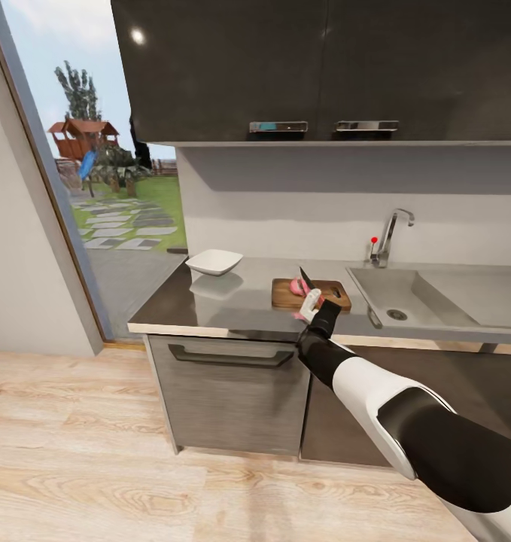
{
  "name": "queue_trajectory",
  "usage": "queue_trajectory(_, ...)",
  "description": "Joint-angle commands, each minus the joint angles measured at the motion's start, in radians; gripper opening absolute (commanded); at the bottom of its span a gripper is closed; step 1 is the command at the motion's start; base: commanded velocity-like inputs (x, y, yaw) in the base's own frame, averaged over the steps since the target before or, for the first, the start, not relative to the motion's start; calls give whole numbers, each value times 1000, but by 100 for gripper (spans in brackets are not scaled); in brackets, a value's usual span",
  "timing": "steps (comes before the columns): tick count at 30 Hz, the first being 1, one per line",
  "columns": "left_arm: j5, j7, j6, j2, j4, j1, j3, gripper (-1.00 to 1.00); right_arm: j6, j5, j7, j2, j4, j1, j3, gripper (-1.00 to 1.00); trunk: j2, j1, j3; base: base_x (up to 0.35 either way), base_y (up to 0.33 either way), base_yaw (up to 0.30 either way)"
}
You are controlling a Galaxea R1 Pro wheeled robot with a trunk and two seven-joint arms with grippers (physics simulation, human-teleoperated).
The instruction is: In the kitchen, take the Vidalia onion out of the sink, dice it on the chopping board with the paring knife, put the diced onion into the bowl on the countertop, then place both the paring knife and the chopping board into the sink.
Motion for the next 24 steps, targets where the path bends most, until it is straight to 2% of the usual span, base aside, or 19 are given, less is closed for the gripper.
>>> queue_trajectory(1,7,-1,-7,0,4,-2,-1,100,5,0,1,0,1,-1,-1,-100,-1,0,-1,0,0,0)
queue_trajectory(24,7,0,-7,0,4,-2,-1,100,5,0,-3,0,0,-1,-2,-100,-1,0,-1,0,0,0)
